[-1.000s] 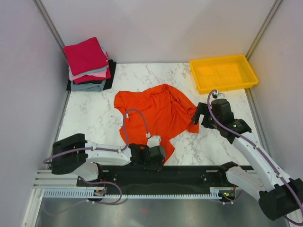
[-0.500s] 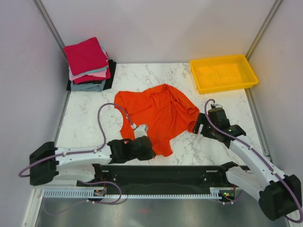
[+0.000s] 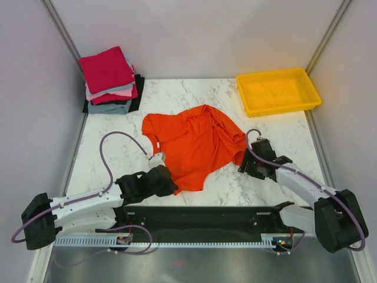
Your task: Fold and stack the t-shirts
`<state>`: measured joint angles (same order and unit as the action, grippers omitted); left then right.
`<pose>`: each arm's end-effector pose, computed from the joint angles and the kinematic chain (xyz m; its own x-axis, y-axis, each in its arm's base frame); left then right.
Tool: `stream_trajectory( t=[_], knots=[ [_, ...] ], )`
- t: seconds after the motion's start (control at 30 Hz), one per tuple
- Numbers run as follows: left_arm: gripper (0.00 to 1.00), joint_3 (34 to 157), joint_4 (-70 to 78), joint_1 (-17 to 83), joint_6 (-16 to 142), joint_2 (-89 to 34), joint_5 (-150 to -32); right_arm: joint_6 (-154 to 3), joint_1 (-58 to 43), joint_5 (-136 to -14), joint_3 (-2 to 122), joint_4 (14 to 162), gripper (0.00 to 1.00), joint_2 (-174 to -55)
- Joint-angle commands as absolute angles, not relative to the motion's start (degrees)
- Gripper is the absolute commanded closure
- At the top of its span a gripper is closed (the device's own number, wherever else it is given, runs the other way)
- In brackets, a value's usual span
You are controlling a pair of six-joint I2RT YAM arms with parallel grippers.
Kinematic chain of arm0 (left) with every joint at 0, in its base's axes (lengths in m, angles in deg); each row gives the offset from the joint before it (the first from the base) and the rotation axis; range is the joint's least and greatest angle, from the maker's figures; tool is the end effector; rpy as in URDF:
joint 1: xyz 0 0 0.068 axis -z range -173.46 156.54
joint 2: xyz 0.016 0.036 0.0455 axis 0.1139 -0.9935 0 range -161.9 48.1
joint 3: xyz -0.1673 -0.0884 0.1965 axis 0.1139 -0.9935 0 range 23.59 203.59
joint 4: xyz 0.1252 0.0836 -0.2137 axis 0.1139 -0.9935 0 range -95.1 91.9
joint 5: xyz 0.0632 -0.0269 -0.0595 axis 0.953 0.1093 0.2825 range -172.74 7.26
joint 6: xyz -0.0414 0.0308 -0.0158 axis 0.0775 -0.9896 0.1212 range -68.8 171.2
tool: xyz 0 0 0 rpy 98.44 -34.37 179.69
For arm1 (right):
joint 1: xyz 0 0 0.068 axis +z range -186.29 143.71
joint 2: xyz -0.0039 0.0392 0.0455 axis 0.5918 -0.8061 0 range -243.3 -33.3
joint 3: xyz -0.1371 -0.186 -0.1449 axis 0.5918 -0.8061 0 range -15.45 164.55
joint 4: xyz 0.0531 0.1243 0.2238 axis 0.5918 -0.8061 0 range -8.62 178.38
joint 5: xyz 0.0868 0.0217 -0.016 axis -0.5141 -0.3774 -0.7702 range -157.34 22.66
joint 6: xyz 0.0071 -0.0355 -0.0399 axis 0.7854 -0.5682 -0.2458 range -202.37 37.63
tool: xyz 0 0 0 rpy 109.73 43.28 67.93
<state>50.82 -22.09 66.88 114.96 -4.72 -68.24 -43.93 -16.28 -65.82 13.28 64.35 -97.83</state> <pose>0.0956 -0.1499 0.1896 -0.8491 -0.2638 -0.4576 -0.0016 0.8676 -0.4973 0.1840 0.0660 0.1625 -0.8411 0.3552 -0.4079 0.2469 0.9231 0.2946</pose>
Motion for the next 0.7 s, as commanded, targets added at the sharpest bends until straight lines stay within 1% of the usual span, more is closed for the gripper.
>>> stream_trajectory(
  t=[0.0,0.1,0.2,0.33,0.47,0.53,0.67],
  knots=[
    [0.98,50.49,-22.01,66.57,112.72,-3.93,-67.63,-43.52,-16.51,-62.95,14.69,68.96,0.32,-100.27],
    [0.98,50.49,-22.01,66.57,112.37,-3.94,-67.71,-43.61,-17.56,-61.45,15.39,70.01,0.33,-101.41],
    [0.98,50.49,-22.10,66.48,112.19,-3.58,-67.80,-43.87,-19.14,-61.88,15.57,71.15,0.33,-102.64],
    [0.98,50.40,-22.10,66.31,111.75,-3.50,-67.80,-43.87,-19.59,-62.94,15.57,73.17,0.36,-105.19],
    [0.98,50.40,-22.10,66.13,111.67,-3.67,-67.71,-43.52,-19.59,-64.00,14.43,75.28,0.46,-107.39],
    [0.98,50.49,-22.10,65.95,111.49,-3.58,-67.80,-43.35,-19.68,-64.26,14.08,75.81,0.48,-107.48],
    [0.98,50.49,-22.27,65.69,111.32,-2.97,-67.89,-42.91,-19.68,-65.40,13.29,75.81,0.56,-107.22]
  ],
)
